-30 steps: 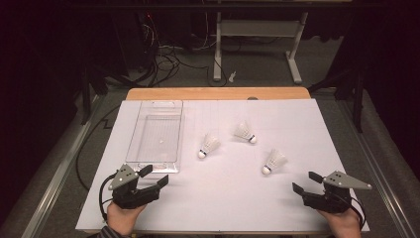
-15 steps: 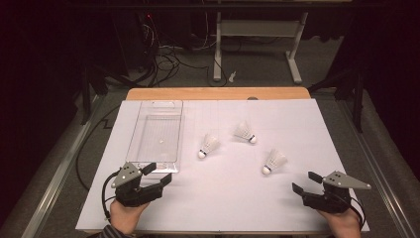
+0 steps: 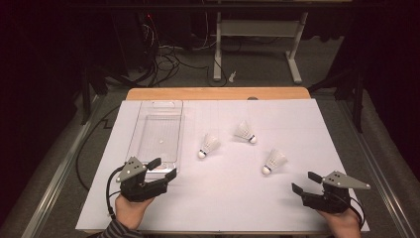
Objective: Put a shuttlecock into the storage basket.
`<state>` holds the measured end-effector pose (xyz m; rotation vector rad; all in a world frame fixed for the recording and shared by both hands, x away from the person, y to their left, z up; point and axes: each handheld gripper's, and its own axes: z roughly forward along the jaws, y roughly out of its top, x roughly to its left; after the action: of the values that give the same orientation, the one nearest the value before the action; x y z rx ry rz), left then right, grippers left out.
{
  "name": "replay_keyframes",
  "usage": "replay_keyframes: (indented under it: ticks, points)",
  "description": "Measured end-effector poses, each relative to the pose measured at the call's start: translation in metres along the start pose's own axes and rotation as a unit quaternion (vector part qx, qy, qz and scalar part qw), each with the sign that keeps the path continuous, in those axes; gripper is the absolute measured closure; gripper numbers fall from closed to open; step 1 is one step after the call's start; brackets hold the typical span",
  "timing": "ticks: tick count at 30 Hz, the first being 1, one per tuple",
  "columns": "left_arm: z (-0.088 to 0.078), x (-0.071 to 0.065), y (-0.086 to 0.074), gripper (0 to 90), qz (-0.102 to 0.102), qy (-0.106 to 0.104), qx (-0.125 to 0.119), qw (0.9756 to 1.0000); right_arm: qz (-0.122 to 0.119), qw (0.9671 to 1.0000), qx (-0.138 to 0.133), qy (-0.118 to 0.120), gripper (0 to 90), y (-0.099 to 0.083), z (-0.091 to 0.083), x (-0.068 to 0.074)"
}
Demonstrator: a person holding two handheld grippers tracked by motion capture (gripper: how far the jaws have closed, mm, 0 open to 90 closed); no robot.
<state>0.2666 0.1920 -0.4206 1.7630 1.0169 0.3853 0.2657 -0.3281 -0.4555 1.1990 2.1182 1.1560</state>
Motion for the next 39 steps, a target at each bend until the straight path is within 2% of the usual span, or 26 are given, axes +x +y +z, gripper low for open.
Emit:
replay_keyframes:
  ticks: [7, 15, 39]
  points:
    - [0.007, -0.003, 0.005, 31.6, 0.002, -0.006, 0.002, 1.0000, 0.001, 1.0000, 0.000, 0.001, 26.4, 0.000, 0.000, 0.000]
    - [0.013, -0.004, 0.009, 31.6, 0.005, -0.002, 0.003, 1.0000, 0.002, 1.0000, -0.001, 0.001, 26.4, 0.000, 0.000, 0.000]
    - [0.040, -0.014, 0.025, 33.0, 0.011, -0.019, 0.013, 0.9997, 0.003, 1.0000, 0.000, 0.003, 26.4, 0.000, 0.001, 0.000]
